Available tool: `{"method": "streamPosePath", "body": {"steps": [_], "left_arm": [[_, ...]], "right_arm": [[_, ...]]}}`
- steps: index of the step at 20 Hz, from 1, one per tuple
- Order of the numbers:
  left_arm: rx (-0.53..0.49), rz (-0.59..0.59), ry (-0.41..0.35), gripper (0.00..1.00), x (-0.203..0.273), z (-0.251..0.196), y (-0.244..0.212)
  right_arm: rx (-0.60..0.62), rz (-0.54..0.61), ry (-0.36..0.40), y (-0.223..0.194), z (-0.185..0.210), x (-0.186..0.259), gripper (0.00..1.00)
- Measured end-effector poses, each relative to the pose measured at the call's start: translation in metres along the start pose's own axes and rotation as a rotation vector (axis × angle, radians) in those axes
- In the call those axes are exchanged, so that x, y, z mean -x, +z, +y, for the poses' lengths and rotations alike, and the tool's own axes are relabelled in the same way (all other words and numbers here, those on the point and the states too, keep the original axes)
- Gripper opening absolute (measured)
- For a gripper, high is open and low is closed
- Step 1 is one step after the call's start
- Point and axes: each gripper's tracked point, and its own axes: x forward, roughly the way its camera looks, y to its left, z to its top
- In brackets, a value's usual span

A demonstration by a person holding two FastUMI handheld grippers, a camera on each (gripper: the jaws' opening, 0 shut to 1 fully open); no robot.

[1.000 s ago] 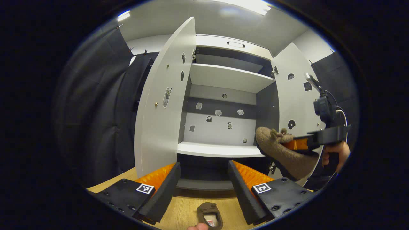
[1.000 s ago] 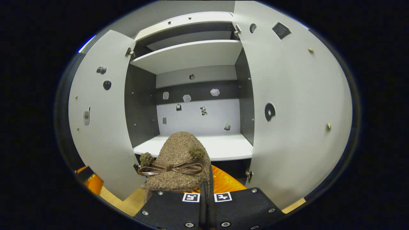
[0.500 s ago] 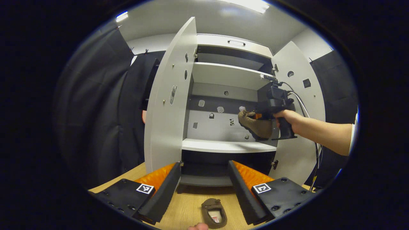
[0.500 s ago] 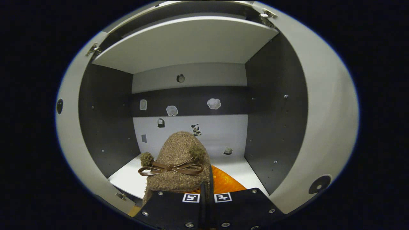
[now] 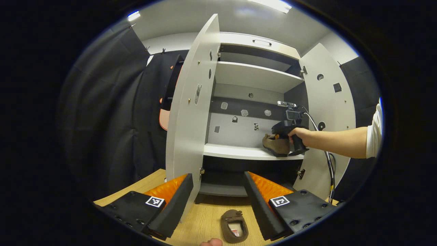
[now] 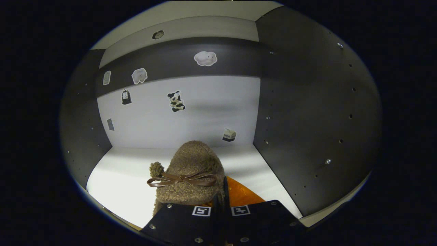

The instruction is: Grab one shoe with the right hand and put it into the shoe cabinet, grab the other shoe with the left hand and put it into the shoe cabinet; then close the right door with the right hand and the left door with the left hand.

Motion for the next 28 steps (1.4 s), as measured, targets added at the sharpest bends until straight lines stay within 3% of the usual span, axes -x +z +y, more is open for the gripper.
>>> {"method": "streamPosePath", "body": {"steps": [1, 2, 4, 5, 6, 7, 9, 11, 19, 21, 25, 28], "left_arm": [[-0.004, 0.003, 0.009, 0.99, -0.001, 0.003, -0.002], [-0.01, 0.003, 0.018, 0.96, -0.002, 0.006, -0.002], [-0.015, -0.001, 0.028, 0.96, -0.005, 0.01, -0.001], [-0.016, -0.003, 0.031, 0.96, -0.006, 0.012, 0.0], [-0.016, -0.003, 0.033, 0.97, -0.006, 0.013, -0.001], [-0.018, -0.003, 0.038, 0.96, -0.006, 0.015, -0.002], [-0.014, -0.004, 0.043, 0.97, -0.008, 0.016, -0.003], [-0.005, -0.005, 0.041, 0.97, -0.01, 0.015, -0.004], [-0.003, -0.019, 0.014, 0.97, -0.014, 0.006, 0.002], [-0.002, -0.015, 0.002, 0.97, -0.015, 0.002, 0.001], [-0.003, -0.009, -0.027, 0.97, -0.016, -0.01, 0.0], [-0.006, -0.004, -0.045, 0.97, -0.016, -0.019, -0.002]], "right_arm": [[-0.014, 0.014, 0.005, -0.002, 0.0, -0.002, 0.14], [-0.027, 0.027, 0.008, -0.005, -0.001, -0.002, 0.11], [-0.031, 0.048, 0.015, -0.009, -0.003, -0.001, 0.17], [-0.025, 0.049, 0.015, -0.008, -0.005, 0.001, 0.34], [-0.014, 0.046, 0.02, -0.007, -0.006, 0.007, 0.35], [-0.002, 0.033, 0.032, -0.004, -0.006, 0.013, 0.51], [0.016, 0.002, 0.051, 0.004, -0.005, 0.029, 0.69], [0.039, -0.016, 0.072, 0.007, -0.003, 0.045, 0.75], [0.048, -0.241, 0.172, 0.045, 0.012, 0.151, 0.92], [0.039, -0.299, 0.206, 0.046, 0.014, 0.184, 0.92], [0.035, -0.387, 0.258, 0.026, 0.008, 0.243, 0.92], [0.046, -0.444, 0.221, 0.002, -0.011, 0.274, 0.92]]}}
